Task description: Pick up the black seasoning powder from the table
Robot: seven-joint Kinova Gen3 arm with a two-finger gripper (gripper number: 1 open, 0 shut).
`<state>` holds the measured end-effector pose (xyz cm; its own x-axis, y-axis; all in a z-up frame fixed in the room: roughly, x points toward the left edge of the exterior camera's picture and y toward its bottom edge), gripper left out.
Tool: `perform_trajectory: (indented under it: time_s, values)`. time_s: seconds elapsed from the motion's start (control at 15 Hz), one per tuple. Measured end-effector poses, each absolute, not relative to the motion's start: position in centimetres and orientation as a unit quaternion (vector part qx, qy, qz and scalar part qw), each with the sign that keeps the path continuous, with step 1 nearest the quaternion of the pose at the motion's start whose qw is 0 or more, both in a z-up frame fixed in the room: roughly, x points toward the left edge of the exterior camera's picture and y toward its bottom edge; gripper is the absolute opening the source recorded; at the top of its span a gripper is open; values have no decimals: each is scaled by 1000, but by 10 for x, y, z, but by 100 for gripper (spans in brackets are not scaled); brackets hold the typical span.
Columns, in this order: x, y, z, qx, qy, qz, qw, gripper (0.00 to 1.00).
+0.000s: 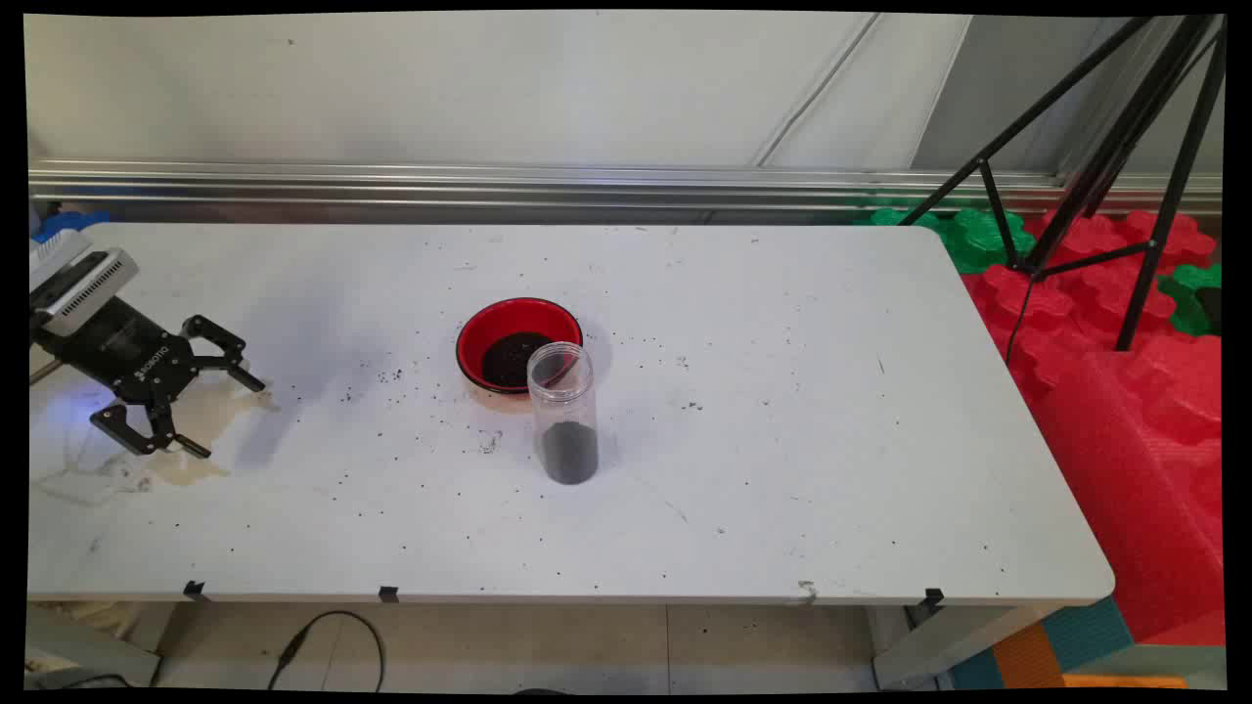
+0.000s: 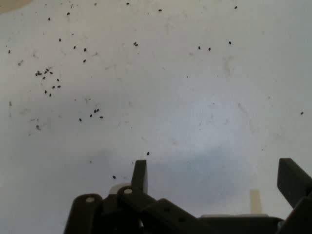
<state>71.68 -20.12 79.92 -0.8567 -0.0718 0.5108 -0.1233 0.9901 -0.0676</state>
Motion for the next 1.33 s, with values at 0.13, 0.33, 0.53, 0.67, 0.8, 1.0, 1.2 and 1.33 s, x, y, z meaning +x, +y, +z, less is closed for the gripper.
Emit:
perform_trajectory:
  time_s: [0.13, 0.33, 0.53, 0.67, 0.8, 1.0, 1.2, 1.33]
  values:
    - [716, -202, 799, 52, -962, 50, 263, 100]
    - [714, -204, 798, 55, -962, 51, 263, 100]
    - [711, -205, 799, 57, -961, 52, 264, 100]
    - [709, -207, 799, 61, -961, 53, 266, 100]
    - [704, -209, 801, 70, -959, 54, 271, 100]
    - [695, -216, 805, 88, -954, 55, 280, 100]
    - [684, -224, 809, 101, -950, 57, 290, 100]
    - [676, -229, 811, 108, -947, 58, 297, 100]
